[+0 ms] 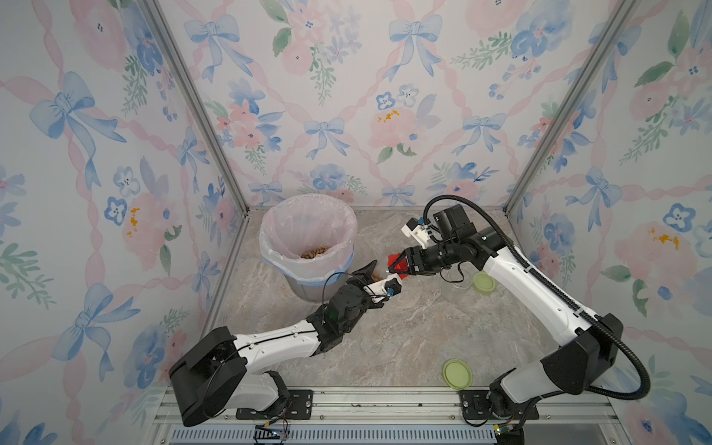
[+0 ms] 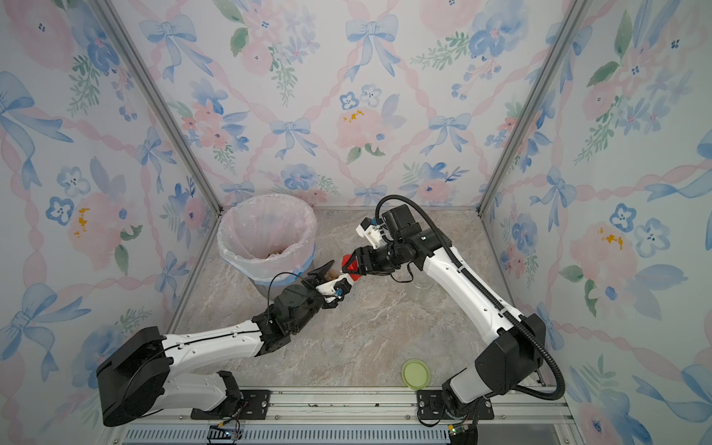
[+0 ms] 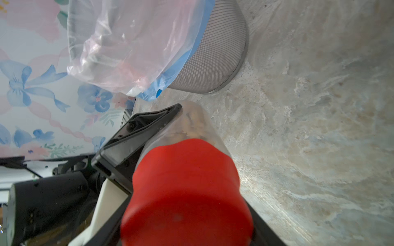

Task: Empty moldy peanuts from jars
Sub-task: Unscrew the lid from the jar.

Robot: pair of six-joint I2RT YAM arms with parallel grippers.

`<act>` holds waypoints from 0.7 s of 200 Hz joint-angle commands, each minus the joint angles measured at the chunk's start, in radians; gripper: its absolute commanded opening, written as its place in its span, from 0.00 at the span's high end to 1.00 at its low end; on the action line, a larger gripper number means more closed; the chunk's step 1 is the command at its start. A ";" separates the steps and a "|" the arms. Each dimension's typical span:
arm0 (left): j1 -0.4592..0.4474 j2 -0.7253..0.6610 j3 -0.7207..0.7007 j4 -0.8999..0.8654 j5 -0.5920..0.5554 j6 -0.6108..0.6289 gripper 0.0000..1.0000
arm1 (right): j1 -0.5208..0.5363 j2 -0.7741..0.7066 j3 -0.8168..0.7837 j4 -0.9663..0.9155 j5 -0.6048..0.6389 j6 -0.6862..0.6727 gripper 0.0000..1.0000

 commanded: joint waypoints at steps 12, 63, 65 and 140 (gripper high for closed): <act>0.020 -0.098 -0.005 -0.018 0.412 -0.209 0.86 | 0.039 -0.014 0.051 -0.102 0.017 -0.516 0.40; 0.029 -0.075 0.027 -0.100 0.439 -0.213 0.89 | -0.011 0.052 0.213 -0.274 0.043 -0.662 0.43; 0.028 -0.073 0.027 -0.100 0.438 -0.211 0.89 | -0.014 0.050 0.214 -0.273 0.040 -0.664 0.43; 0.034 -0.053 0.022 -0.101 0.345 -0.168 0.92 | -0.091 -0.131 0.070 -0.051 -0.083 -0.521 0.02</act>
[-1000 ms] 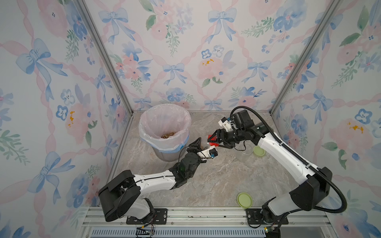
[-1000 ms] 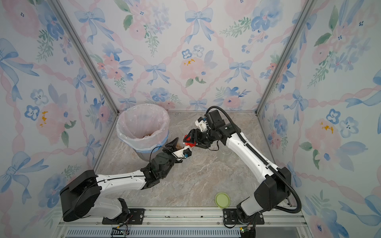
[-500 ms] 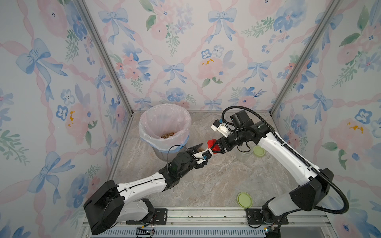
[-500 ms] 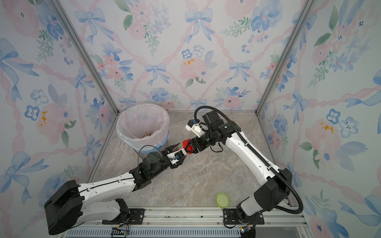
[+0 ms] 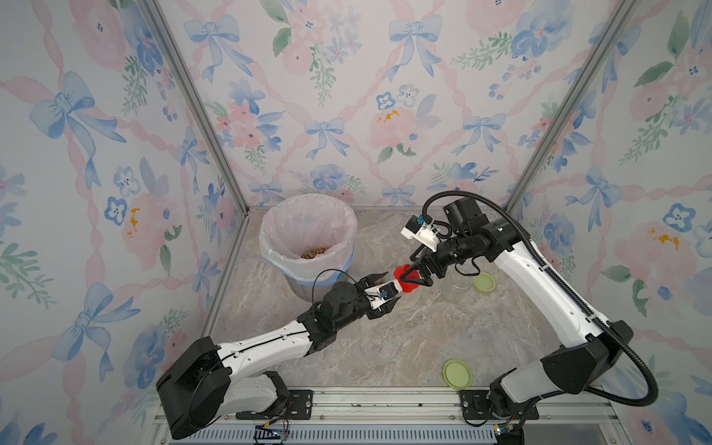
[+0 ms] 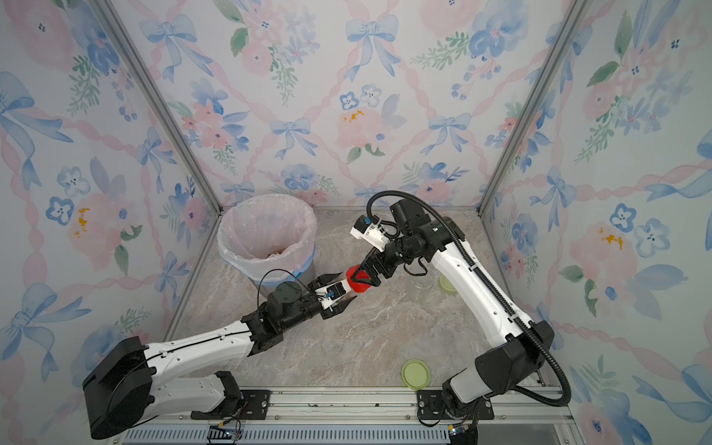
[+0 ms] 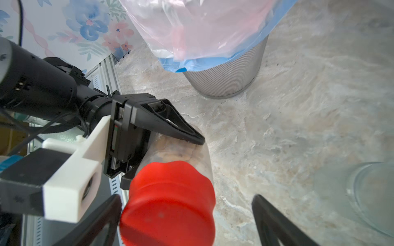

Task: Empty moldy peanuts from jars
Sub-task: Unscrew the lid from the jar.

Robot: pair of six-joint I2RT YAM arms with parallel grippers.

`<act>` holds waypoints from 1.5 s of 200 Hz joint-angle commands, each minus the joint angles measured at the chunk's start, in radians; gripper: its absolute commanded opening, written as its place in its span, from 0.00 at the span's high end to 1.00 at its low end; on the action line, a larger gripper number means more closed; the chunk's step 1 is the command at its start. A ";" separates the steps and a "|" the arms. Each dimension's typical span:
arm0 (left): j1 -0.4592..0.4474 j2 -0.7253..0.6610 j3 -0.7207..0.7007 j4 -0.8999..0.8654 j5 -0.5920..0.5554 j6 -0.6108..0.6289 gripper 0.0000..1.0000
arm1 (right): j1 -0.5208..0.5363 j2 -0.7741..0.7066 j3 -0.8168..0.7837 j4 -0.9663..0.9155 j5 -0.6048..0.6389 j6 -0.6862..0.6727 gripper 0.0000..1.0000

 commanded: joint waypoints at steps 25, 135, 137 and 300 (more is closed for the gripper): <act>0.007 -0.006 0.007 0.031 -0.061 0.046 0.94 | -0.100 -0.182 -0.135 0.284 -0.115 0.254 0.03; -0.024 0.006 0.017 0.218 -0.452 0.290 0.93 | 0.015 -0.080 -0.034 0.189 0.142 1.068 0.11; -0.025 0.007 0.016 0.219 -0.451 0.289 0.93 | 0.018 -0.074 -0.034 0.194 0.141 1.069 0.11; -0.026 0.043 0.040 0.219 -0.452 0.302 0.94 | 0.142 0.052 -0.015 0.197 0.166 0.977 0.31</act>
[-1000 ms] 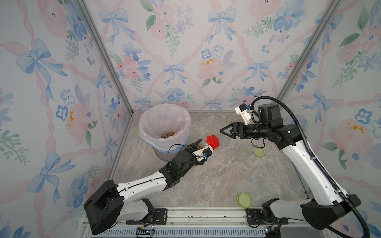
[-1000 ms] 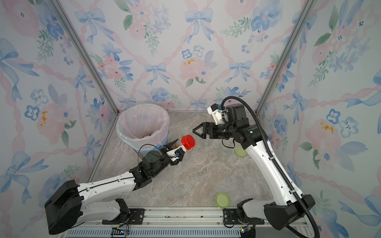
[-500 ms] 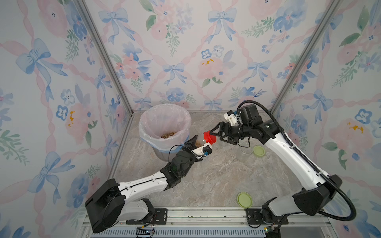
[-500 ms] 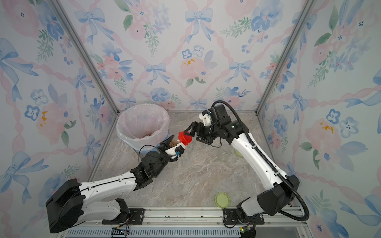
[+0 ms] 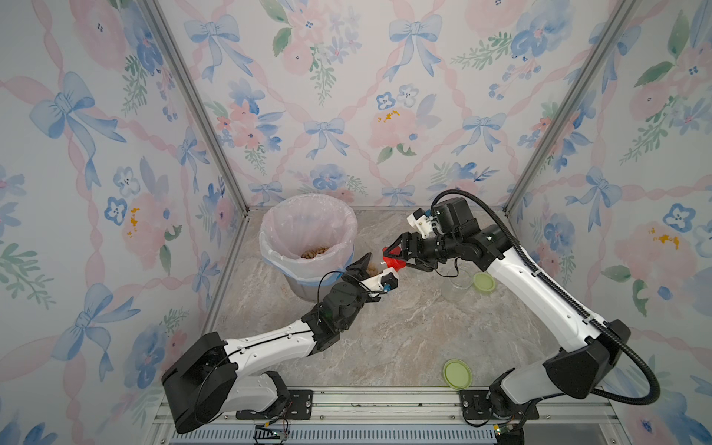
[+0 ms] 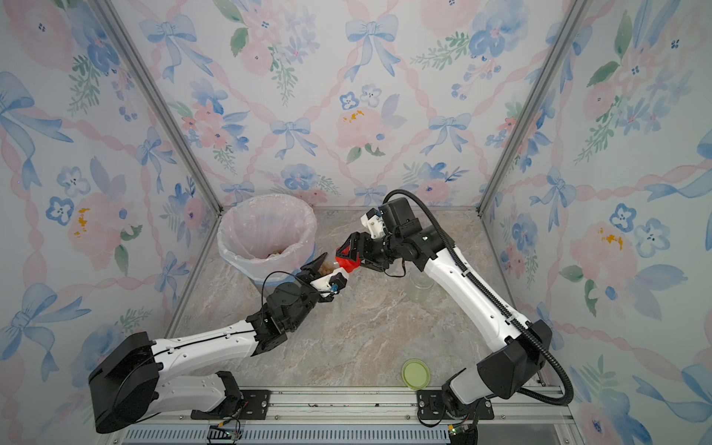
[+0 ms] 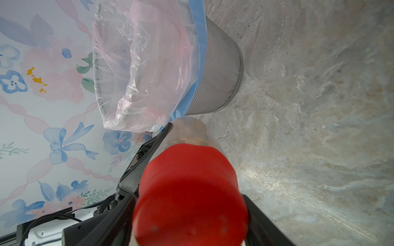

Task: Empty moldy peanuts from jars
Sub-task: Unscrew the lid from the jar.

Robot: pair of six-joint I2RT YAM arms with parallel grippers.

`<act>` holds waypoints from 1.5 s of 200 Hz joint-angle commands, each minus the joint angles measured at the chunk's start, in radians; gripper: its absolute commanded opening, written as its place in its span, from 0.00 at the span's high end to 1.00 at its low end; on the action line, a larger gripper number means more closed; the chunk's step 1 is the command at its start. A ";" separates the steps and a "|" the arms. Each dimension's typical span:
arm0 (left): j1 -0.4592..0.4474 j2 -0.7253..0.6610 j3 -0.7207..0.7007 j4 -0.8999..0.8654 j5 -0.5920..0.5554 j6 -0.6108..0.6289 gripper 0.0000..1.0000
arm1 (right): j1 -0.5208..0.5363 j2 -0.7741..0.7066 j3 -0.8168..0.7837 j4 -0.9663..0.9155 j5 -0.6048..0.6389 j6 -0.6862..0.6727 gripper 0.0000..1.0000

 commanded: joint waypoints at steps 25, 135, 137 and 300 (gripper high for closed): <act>0.007 -0.029 0.013 0.049 0.077 -0.044 0.94 | 0.017 0.030 0.069 -0.122 0.056 -0.269 0.39; 0.075 -0.088 0.005 -0.118 0.705 -0.357 0.98 | 0.039 0.124 0.255 -0.504 0.244 -1.210 0.42; 0.075 -0.087 0.004 -0.119 0.705 -0.356 0.98 | 0.037 0.124 0.257 -0.504 0.246 -1.211 0.42; 0.049 -0.044 0.055 -0.123 0.274 -0.141 1.00 | -0.212 -0.349 -0.110 0.046 -0.027 -0.166 0.04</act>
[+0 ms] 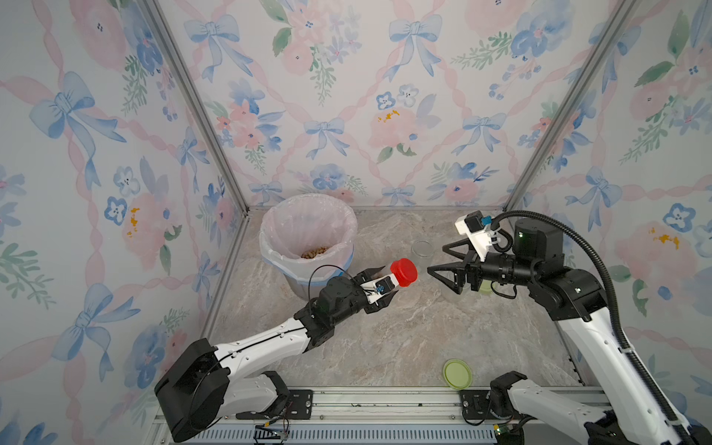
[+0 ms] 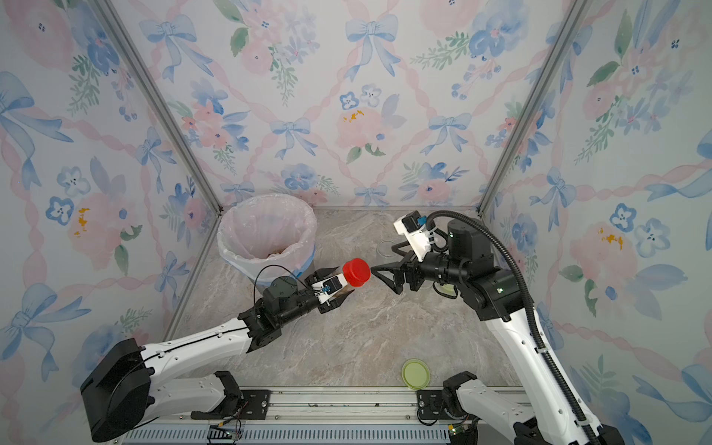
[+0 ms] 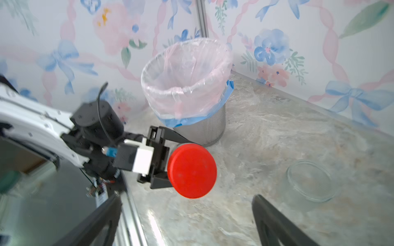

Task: Empty moldy peanuts from jars
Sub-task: Unscrew the lid from the jar.

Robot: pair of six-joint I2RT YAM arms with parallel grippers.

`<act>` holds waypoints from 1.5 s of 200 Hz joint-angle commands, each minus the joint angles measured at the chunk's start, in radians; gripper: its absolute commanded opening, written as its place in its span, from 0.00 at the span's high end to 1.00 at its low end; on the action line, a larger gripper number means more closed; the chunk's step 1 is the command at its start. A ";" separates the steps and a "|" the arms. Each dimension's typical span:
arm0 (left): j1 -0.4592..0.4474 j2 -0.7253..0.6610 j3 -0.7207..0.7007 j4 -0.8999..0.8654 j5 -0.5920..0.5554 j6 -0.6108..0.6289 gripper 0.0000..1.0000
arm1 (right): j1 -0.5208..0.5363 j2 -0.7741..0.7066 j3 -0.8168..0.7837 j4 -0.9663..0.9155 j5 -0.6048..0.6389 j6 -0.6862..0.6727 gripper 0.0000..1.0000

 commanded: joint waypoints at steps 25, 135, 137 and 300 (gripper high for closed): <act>-0.054 0.011 0.047 0.060 -0.250 0.184 1.00 | 0.071 0.184 0.144 -0.132 0.189 0.560 0.14; -0.079 0.055 0.059 0.069 -0.305 0.235 1.00 | 0.171 0.335 0.184 -0.199 0.180 0.576 0.15; -0.079 0.055 0.059 0.069 -0.305 0.235 1.00 | 0.172 0.335 0.184 -0.198 0.181 0.574 0.15; -0.087 0.062 0.097 0.069 -0.318 0.239 1.00 | 0.186 0.354 0.080 -0.106 0.145 0.574 0.31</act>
